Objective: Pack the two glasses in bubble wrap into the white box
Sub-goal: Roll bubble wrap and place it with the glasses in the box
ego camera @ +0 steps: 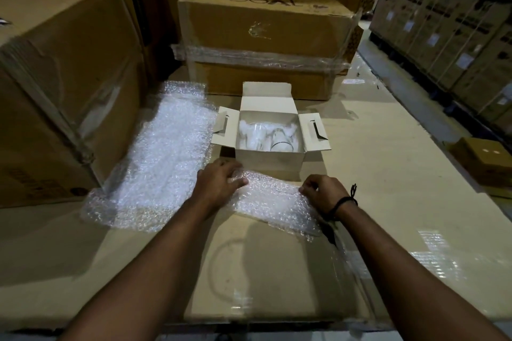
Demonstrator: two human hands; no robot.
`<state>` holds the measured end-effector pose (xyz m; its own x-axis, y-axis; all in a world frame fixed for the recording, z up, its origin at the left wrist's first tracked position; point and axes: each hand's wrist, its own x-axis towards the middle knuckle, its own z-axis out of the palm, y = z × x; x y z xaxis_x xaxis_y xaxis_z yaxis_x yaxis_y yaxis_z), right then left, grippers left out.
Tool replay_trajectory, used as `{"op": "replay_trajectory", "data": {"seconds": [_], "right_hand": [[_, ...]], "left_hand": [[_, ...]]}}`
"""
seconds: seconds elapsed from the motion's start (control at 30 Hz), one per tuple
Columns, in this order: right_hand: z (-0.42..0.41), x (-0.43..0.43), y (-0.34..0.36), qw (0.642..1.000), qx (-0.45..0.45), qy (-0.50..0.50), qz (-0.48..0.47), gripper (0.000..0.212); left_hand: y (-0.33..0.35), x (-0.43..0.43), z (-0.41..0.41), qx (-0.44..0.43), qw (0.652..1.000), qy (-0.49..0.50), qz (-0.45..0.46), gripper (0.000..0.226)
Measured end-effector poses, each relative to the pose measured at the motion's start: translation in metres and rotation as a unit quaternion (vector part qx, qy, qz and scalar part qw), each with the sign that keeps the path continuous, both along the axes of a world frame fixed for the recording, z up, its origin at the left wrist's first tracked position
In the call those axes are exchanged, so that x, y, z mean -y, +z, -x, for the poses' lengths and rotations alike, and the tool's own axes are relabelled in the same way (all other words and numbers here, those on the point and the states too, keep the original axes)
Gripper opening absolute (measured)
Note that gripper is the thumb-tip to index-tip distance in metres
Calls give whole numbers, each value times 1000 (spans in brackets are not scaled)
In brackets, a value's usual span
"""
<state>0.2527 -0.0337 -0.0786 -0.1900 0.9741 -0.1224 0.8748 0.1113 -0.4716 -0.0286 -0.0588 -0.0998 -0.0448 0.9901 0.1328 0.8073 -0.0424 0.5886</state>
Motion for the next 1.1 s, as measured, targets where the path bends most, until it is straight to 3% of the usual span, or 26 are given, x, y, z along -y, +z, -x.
{"op": "replay_trajectory", "data": {"seconds": [0.1,0.17,0.2,0.27,0.33,0.5,0.7,0.8,0.9,1.1], "right_hand": [[1,0,-4,996,83,32,-11,30],[1,1,-4,993,110,48,9,56],[0,1,-3,993,101,45,29,58],[0,1,-2,996,48,30,64,37],[0,-1,-1,998,-8,22,60,25],[-3,-9,9,989,-136,50,27,34],[3,-14,12,996,-59,49,-46,39],[4,-8,7,991,-31,80,-98,37],[-1,2,-3,981,40,168,-89,17],[-15,12,-17,963,83,237,-96,44]], "left_hand": [[-6,-4,0,-108,993,-13,48,56],[-9,-7,-1,-130,990,-7,48,57],[-10,-8,-1,-127,991,-4,44,57],[-11,-9,-1,-105,994,-2,37,59],[-13,-8,-2,-43,999,-7,30,66],[-8,-4,-2,244,968,20,51,78],[1,1,0,128,988,-21,-77,29],[-2,9,4,63,986,-60,-145,31],[-9,25,7,28,988,-76,-130,29],[-19,38,14,-28,986,-118,-118,23]]}}
